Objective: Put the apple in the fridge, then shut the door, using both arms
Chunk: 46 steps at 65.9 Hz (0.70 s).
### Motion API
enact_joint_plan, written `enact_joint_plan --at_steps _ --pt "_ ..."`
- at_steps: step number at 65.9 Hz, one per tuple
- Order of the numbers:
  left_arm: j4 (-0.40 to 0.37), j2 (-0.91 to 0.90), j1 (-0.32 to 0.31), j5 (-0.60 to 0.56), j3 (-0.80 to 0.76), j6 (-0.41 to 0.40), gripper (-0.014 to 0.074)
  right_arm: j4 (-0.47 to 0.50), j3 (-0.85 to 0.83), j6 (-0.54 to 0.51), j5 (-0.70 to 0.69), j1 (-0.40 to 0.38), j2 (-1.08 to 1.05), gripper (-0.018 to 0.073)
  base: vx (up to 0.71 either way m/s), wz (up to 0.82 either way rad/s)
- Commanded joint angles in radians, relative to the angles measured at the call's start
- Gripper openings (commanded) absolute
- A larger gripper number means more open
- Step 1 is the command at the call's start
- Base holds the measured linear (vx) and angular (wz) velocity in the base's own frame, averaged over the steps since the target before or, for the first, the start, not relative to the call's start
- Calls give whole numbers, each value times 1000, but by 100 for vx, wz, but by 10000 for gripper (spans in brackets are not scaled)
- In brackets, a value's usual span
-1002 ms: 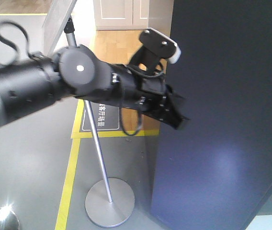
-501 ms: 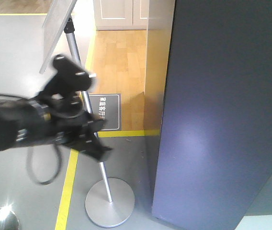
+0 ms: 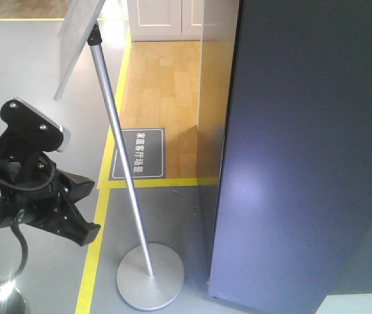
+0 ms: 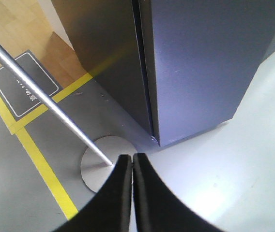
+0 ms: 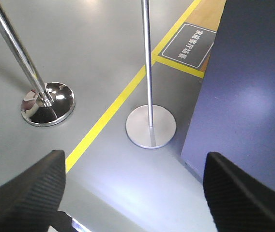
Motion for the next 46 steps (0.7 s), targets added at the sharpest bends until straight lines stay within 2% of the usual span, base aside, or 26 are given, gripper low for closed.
enact_joint_plan --at_steps 1,8,16,26,39,46 --pt "4 -23 4 -62 -25 -11 -6 15 -22 -12 -77 -2 15 558 0 0" --pt "3 -23 4 -56 -25 -11 -6 -25 -22 17 -137 -2 18 538 0 0" --pt "3 -23 4 -56 -25 -11 -6 -141 -22 90 -192 -2 68 460 0 0" --pt "3 -23 4 -55 -25 -11 -6 -251 -22 134 -237 -2 180 269 0 0" --pt "3 -23 4 -56 -25 -12 -6 -295 -22 133 -460 -2 315 -11 0 0" --pt "3 -23 4 -56 -25 -12 -6 -295 -23 136 -580 -2 403 -11 0 0"
